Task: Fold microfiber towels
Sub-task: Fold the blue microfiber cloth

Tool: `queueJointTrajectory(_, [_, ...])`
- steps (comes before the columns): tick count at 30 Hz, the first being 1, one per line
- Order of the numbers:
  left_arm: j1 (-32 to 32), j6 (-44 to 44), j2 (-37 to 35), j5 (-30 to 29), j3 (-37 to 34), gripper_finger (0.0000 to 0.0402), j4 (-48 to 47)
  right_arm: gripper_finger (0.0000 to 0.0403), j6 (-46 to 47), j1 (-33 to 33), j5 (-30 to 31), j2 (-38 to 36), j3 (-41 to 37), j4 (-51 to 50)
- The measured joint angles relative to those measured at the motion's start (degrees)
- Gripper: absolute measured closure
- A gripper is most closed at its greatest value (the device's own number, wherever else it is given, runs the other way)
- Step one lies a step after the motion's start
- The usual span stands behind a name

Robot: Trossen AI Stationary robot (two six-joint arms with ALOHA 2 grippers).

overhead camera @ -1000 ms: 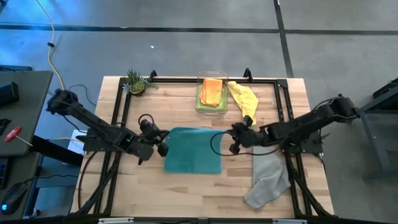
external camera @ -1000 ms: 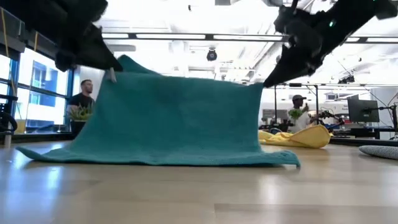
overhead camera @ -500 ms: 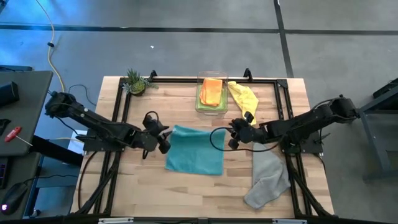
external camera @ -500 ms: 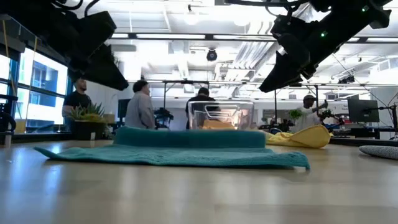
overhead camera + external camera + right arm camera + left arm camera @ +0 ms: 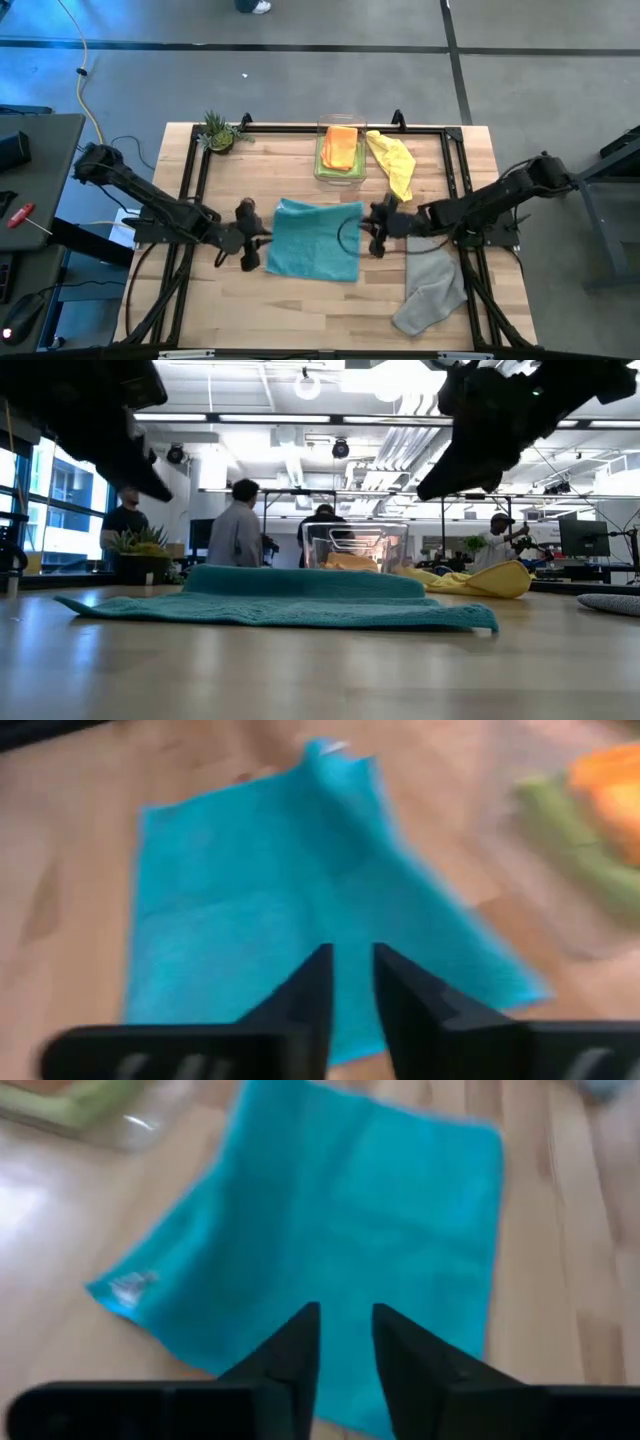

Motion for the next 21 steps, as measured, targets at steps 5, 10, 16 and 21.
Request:
queueJointTrajectory(5, [-4.03,2.73,7.65,2.76,0.0,0.0383,6.44,0.039,0.12,5.08,-2.52,7.94,0.0,9.33])
queueJointTrajectory(10, [-6.11,3.36,15.59,4.4,0.0,0.0395,14.9,0.0393,1.68,8.05,-2.74,15.43,0.0,17.26])
queueJointTrajectory(16, [-6.87,1.83,22.81,5.08,0.0,0.04,18.56,0.0399,1.69,9.26,-4.75,23.75,2.6,19.76])
queueJointTrajectory(21, [-8.62,0.47,26.11,6.94,0.0,0.0401,20.71,0.0402,1.28,9.88,-7.31,28.88,7.64,15.47])
